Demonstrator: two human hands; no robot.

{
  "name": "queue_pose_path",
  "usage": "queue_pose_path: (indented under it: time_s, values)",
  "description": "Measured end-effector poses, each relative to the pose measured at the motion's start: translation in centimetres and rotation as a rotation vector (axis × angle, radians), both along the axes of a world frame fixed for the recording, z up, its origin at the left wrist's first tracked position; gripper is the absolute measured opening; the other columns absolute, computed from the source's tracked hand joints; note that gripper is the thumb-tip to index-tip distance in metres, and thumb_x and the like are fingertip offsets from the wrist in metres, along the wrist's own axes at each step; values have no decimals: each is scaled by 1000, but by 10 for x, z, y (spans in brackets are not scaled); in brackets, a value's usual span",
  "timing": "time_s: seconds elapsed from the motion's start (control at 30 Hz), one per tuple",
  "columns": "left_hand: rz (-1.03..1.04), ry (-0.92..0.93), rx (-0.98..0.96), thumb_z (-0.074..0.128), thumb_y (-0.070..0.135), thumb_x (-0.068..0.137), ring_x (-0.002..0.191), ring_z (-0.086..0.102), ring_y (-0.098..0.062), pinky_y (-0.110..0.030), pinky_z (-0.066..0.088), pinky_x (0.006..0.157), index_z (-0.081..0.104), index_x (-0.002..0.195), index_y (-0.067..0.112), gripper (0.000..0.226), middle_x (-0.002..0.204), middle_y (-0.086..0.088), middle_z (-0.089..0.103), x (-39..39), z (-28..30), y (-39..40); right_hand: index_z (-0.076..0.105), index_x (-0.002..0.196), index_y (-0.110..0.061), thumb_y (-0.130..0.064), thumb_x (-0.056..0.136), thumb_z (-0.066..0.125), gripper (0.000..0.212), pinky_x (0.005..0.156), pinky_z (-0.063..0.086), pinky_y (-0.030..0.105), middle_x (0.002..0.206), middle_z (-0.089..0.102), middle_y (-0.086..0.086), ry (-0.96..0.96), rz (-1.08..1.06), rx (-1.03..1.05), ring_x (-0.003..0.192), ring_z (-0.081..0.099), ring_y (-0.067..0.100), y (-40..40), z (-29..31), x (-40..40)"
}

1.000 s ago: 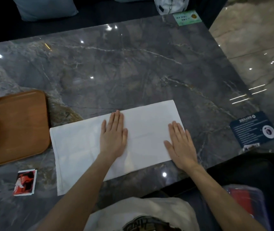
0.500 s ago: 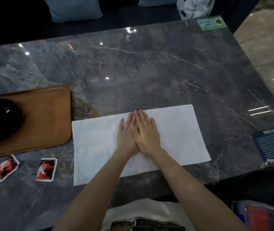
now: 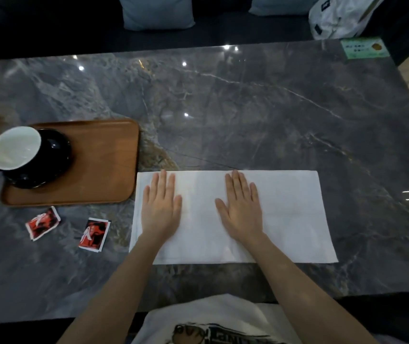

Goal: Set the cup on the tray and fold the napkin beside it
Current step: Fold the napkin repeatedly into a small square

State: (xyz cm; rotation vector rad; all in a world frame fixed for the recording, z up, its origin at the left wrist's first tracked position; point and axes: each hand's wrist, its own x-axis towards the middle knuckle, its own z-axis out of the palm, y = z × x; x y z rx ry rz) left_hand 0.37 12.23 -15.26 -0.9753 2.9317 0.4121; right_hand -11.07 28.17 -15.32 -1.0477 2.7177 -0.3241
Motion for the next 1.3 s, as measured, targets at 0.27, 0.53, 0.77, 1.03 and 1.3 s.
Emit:
queue_pose_path:
  time_s: [0.27,0.53,0.77,1.03,1.3]
  values:
    - [-93,6,112,8,38,94,141,-11,-14,-37,-4,115,3,146,12,59,156,-5,-4,-15,21,32,24,145,-10,-44,90,22,65,113,1,37,154,24,10,3,-9,10,143,21,23,-2,-1,0]
    - [-218,-83,43,-9,46,85,136,-22,-12,-36,-13,112,-14,140,33,57,150,9,-19,-10,4,59,18,146,-12,-41,90,13,64,113,-5,34,156,18,7,20,-2,19,145,15,20,0,-2,-2]
    - [22,-52,-9,9,41,90,143,4,-18,-40,5,116,15,146,15,63,156,-7,11,58,-1,13,14,147,-14,-44,89,12,66,112,-8,32,157,13,4,40,-2,19,145,9,17,1,-4,-2]
    - [-284,-39,-10,6,38,96,139,14,-20,-37,1,112,27,141,4,59,149,-12,30,60,8,74,13,147,-14,-45,87,9,68,113,-8,33,158,12,5,25,-3,-5,145,8,18,0,-2,-1]
    - [-383,-79,-17,6,41,97,142,16,-19,-39,10,111,21,145,22,54,153,0,22,49,2,83,7,148,-15,-45,89,7,66,116,-4,36,158,6,3,-11,4,20,146,2,16,2,1,-1]
